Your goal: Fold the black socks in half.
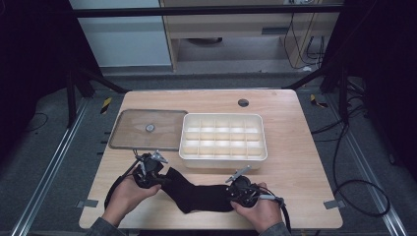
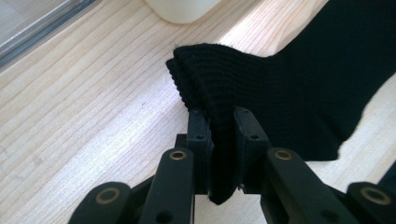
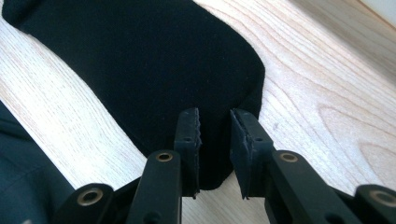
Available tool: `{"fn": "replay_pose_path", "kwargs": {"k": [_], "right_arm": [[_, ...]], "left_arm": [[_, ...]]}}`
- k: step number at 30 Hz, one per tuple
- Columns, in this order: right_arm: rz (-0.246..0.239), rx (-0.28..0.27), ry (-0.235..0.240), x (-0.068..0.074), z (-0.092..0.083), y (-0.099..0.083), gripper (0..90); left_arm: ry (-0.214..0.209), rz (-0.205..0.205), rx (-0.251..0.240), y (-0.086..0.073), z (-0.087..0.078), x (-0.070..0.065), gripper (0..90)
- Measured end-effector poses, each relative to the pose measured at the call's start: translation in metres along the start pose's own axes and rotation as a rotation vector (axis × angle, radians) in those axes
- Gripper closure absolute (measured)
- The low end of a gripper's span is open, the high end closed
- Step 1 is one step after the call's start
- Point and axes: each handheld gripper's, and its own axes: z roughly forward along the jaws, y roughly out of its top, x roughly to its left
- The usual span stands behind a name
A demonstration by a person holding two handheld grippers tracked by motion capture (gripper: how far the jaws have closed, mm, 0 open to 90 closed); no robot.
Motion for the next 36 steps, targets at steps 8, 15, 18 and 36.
{"fn": "replay_pose_path", "kwargs": {"k": [8,15,18,36], "right_arm": [[0.002,0.001,0.016,0.005,0.002,0.003,73.1],[-0.001,-0.001,0.026,0.008,0.004,0.006,73.6],[-0.004,-0.006,0.028,0.008,0.004,0.006,73.8],[-0.012,-0.017,0.05,0.004,0.007,0.012,78.0]], "left_arm": [[-0.015,0.021,-0.013,0.006,-0.009,-0.006,78.3],[-0.026,0.05,-0.012,0.012,-0.01,-0.018,78.3],[-0.026,0.051,-0.007,0.013,-0.009,-0.021,78.3],[-0.094,0.103,-0.028,0.02,-0.011,-0.046,78.3]]}}
